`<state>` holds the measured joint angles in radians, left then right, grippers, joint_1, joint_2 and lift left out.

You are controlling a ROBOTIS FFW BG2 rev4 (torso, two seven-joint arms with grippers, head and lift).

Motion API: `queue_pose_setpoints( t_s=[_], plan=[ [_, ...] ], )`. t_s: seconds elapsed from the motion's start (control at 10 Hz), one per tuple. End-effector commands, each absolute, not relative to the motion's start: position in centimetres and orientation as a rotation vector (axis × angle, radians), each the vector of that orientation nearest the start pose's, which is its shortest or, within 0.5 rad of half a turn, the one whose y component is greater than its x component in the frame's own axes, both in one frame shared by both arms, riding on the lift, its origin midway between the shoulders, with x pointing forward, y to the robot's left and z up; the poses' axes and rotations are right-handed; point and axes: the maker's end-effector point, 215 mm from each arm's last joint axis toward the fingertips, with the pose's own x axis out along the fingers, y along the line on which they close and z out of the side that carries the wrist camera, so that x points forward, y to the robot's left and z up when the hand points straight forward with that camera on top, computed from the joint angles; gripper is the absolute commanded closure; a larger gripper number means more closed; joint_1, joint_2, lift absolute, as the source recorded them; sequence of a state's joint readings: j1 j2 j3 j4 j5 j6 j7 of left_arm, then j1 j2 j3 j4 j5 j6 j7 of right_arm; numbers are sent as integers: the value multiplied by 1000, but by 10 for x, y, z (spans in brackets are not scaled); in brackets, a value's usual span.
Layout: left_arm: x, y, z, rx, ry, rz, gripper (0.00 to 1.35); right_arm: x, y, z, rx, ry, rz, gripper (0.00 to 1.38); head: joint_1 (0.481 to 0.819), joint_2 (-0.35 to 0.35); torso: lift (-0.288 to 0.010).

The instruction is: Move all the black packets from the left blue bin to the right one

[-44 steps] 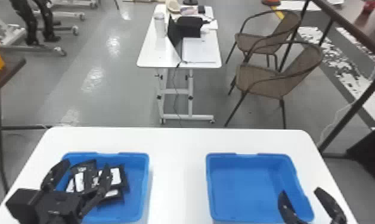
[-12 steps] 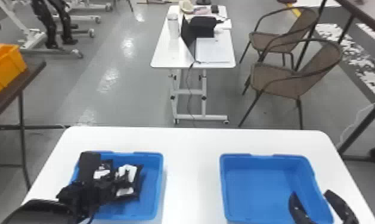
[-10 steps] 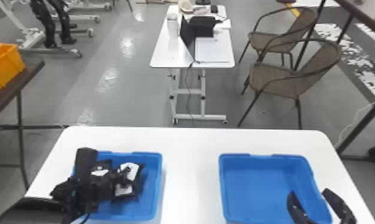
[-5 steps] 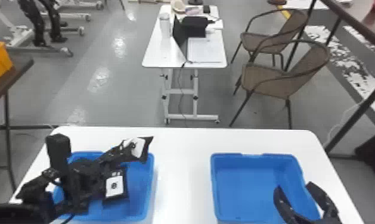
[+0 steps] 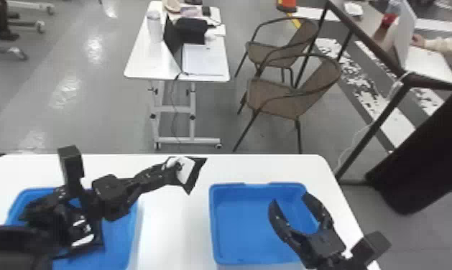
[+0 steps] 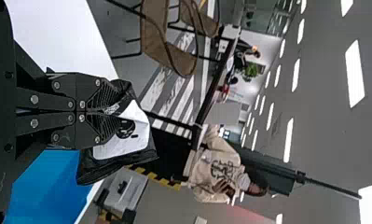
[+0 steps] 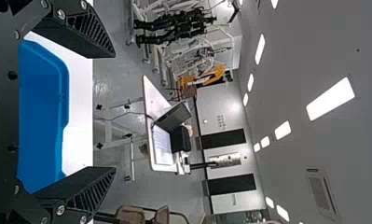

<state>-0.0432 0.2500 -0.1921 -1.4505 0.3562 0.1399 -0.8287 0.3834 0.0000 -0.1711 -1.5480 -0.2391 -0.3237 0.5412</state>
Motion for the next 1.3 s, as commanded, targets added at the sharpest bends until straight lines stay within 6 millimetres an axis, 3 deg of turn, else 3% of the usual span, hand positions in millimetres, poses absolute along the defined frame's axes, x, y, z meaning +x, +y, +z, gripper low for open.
queue_pose_setpoints(
  t_s=[0.0,0.4,0.7,1.0,1.1,1.2],
  plan=[
    [502,42,-416,-177,252,-1053,1154,445,-220,-422,204,-17,321,157,695,-191,0],
    [517,-13,-418,-166,240,-1126,1154,469,-128,-398,372,-38,503,160,695,-183,0],
    [518,-26,-420,-171,241,-1140,1154,469,-111,-388,394,-34,576,160,695,-157,0],
    [512,-42,-410,-228,229,-1169,1154,480,-104,-419,422,39,586,203,695,-152,0],
    [508,-45,-412,-246,237,-1173,1154,487,-105,-421,408,43,587,344,695,-155,0],
    [507,-45,-412,-264,240,-1171,1154,495,-113,-424,415,46,570,725,695,-162,0]
  ],
)
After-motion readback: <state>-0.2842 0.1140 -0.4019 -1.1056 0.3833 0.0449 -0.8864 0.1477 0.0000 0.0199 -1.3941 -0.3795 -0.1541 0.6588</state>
